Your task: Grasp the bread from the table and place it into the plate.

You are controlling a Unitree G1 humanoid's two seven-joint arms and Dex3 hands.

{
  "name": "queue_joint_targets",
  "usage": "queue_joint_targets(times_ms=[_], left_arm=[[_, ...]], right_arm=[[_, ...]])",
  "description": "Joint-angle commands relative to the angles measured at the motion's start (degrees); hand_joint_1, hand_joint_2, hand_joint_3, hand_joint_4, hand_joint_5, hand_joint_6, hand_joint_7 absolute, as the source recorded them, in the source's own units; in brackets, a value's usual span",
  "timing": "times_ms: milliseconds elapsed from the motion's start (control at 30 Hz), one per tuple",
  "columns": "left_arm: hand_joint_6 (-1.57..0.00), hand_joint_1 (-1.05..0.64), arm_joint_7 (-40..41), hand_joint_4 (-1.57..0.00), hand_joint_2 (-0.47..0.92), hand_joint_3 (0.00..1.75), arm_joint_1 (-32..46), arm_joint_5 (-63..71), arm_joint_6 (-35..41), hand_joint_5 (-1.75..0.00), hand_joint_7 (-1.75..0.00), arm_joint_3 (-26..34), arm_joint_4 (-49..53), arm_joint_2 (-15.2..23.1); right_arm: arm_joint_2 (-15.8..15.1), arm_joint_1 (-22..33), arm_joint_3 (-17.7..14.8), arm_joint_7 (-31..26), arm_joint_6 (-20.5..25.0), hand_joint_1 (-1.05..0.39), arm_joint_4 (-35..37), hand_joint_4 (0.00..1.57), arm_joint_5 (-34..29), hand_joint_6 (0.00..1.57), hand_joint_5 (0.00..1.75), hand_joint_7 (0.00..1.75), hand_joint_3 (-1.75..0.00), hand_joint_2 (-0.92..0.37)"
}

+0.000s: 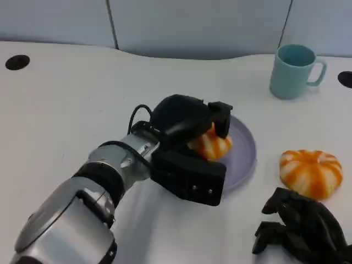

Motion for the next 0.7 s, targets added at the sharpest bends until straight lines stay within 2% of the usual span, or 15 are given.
queue_joint_targets(times_ms=[33,133,167,200,333,400,533,700], left_arm=[[-0.68,-0.31,-6.06,-0.63,0.91,0.2,-1.7,-1.26,1.67,-1.01,-0.65,0.58,0.41,0.35],[-0.57,-0.38,-11.67,-0.47,0.92,0.18,-2.22,-1.48,3.5,-0.97,-0.39,0.36,0.45,0.24],[-0.54,-0.42,-13.79,-0.39,0.92,0.18,-2.36,-1.7,4.11,-0.91,-0.32,0.46,0.46,0.18],[-0.51,-0.47,-15.45,-0.34,0.92,0.18,-2.46,-1.89,4.59,-0.76,-0.22,0.54,0.42,0.16],[-0.42,-0.59,-21.98,-0.24,0.92,0.19,-3.02,-2.47,7.14,-0.46,-0.06,0.58,0.5,-0.16],[-0.37,-0.65,-23.92,-0.18,0.92,0.19,-3.18,-2.51,8.09,-0.39,-0.02,0.47,0.48,-0.24],[-0.23,-0.84,-24.96,-0.04,0.92,0.34,-3.34,-2.23,8.56,-0.33,0.0,0.3,0.06,0.17],[-0.11,-0.92,-24.18,0.0,0.92,0.49,-3.3,-3.57,6.63,-0.15,-0.01,1.76,-0.79,1.34]], right_arm=[[-0.3,0.6,-0.42,-0.6,0.23,-0.85,-0.84,1.46,0.34,1.24,0.78,0.81,0.0,-0.74],[-0.22,0.76,-0.31,-0.77,-0.1,-0.86,-1.11,1.47,0.14,1.24,0.78,0.82,0.0,-0.74],[-0.2,0.76,-0.34,-0.61,-0.32,-0.85,-1.03,1.47,0.18,1.24,0.78,0.82,0.0,-0.74],[-0.19,0.74,-0.39,-0.39,-0.48,-0.85,-0.92,1.46,0.27,1.23,0.79,0.83,0.0,-0.74],[-0.17,0.43,-0.69,-0.02,-0.43,-0.85,-0.49,1.44,0.69,1.22,0.79,0.84,0.0,-0.75],[-0.2,0.36,-0.72,-0.26,-0.17,-0.86,-0.56,1.45,0.65,1.22,0.79,0.84,0.0,-0.74],[-0.5,0.22,-0.73,-0.27,-0.09,-0.87,-0.4,1.45,0.42,1.24,0.79,0.84,0.0,-0.74],[-0.72,0.13,-0.72,-0.43,-0.16,-0.86,-0.42,1.46,0.15,1.24,0.79,0.83,0.0,-0.74]])
